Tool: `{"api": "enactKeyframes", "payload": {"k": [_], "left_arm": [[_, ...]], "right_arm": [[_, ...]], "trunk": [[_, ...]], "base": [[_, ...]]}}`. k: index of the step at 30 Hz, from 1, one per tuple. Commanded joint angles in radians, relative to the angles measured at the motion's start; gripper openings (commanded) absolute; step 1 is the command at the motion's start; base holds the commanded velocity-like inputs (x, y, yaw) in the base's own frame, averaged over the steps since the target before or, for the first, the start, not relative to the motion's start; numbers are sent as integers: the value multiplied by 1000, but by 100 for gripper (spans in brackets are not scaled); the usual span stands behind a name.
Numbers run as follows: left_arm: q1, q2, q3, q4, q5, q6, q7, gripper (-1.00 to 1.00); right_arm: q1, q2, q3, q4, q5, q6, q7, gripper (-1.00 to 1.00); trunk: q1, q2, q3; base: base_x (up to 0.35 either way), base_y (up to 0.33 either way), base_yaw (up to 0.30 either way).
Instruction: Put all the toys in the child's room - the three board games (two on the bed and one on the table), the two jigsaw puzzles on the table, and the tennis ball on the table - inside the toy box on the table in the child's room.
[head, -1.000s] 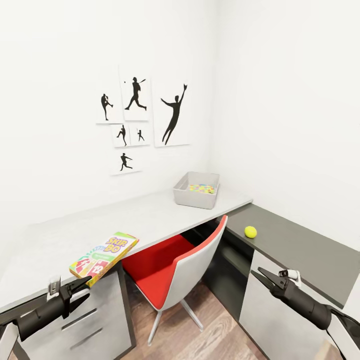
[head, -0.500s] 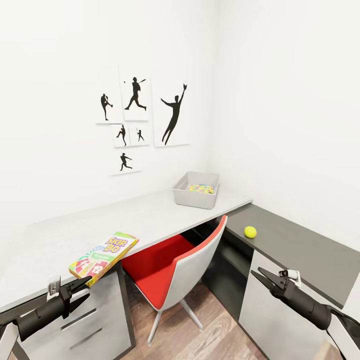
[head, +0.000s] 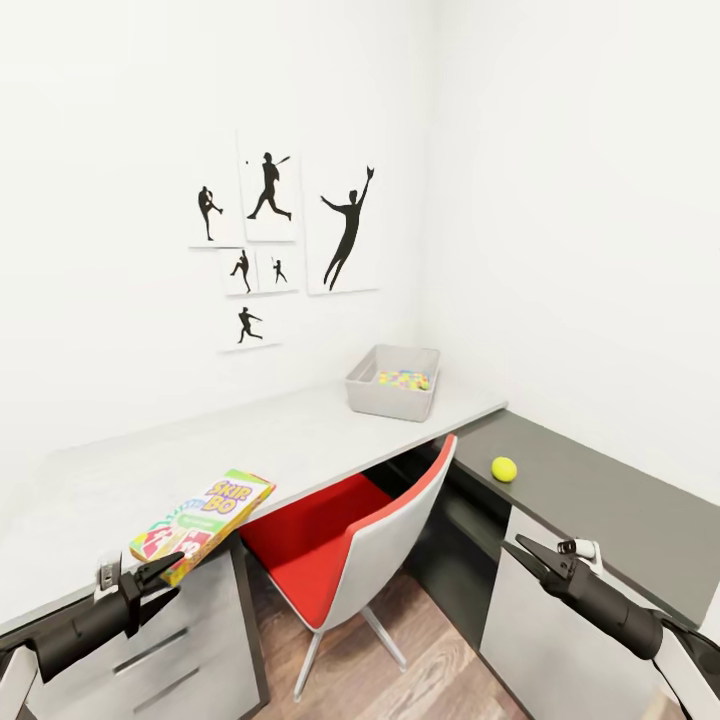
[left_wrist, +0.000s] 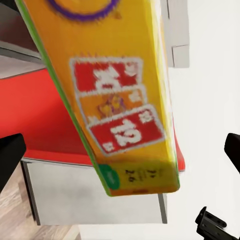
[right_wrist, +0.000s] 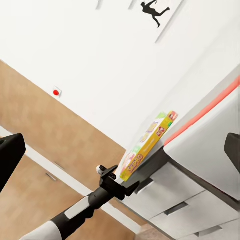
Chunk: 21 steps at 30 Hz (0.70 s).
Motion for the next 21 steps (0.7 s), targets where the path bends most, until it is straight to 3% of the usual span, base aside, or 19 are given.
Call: {"api": "enactKeyframes", "payload": {"k": [1,21], "left_arm": [[-1,0,1,0,1,5,-2,100],[-1,-1,1,1,1,5,-2,100]], "right_arm": [[-1,0,0,0,-5,8,1,100],[-1,0,0,0,-5,8,1,100]], "trunk": [[0,-1,-1],[0,-1,-1]], "base": [[56,0,0],[10,0,0]]}}
